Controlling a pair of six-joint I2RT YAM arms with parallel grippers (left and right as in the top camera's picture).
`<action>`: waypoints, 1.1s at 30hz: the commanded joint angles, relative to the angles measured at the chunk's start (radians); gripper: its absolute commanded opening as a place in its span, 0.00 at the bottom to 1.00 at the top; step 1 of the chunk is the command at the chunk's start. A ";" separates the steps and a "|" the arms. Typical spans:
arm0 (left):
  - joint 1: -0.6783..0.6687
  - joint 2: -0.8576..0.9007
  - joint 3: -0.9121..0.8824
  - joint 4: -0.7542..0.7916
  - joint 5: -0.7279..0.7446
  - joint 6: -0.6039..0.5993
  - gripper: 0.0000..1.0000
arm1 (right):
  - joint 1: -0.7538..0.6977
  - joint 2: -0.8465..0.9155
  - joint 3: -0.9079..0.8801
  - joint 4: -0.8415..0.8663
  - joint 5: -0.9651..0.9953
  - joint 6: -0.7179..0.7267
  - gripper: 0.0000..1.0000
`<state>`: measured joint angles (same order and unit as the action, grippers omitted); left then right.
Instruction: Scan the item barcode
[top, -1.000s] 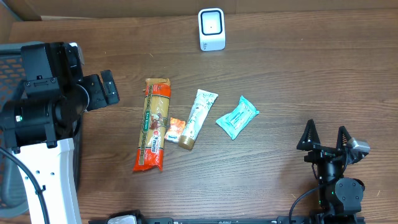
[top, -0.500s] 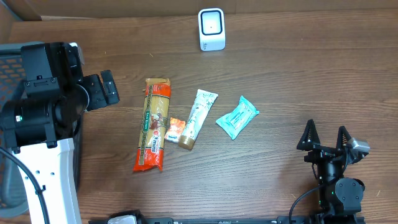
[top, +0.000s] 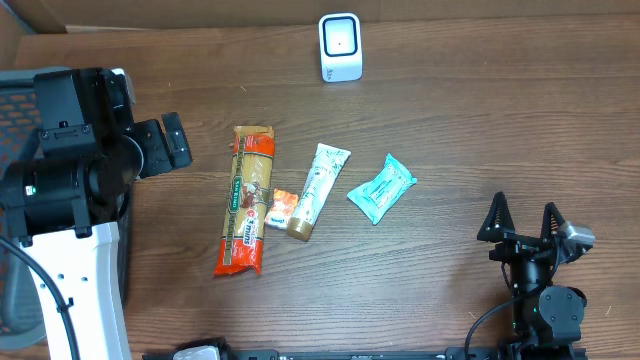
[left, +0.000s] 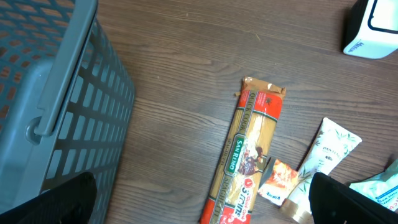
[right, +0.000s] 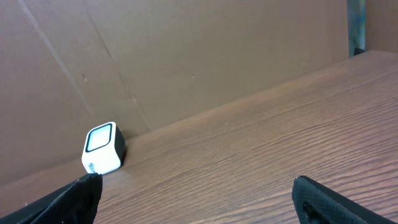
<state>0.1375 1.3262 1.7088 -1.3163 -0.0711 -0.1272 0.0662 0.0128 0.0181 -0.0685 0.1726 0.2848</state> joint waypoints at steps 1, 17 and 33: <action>-0.002 0.002 0.006 0.000 0.013 0.016 1.00 | 0.001 -0.009 -0.010 0.007 0.010 0.002 1.00; -0.002 0.002 0.006 0.000 0.013 0.016 1.00 | 0.001 -0.009 -0.010 0.009 -0.124 0.002 1.00; -0.002 0.002 0.006 0.000 0.013 0.016 0.99 | 0.000 0.009 0.069 -0.005 -0.311 0.001 1.00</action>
<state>0.1375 1.3262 1.7088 -1.3167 -0.0711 -0.1272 0.0662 0.0135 0.0238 -0.0727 -0.0940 0.2848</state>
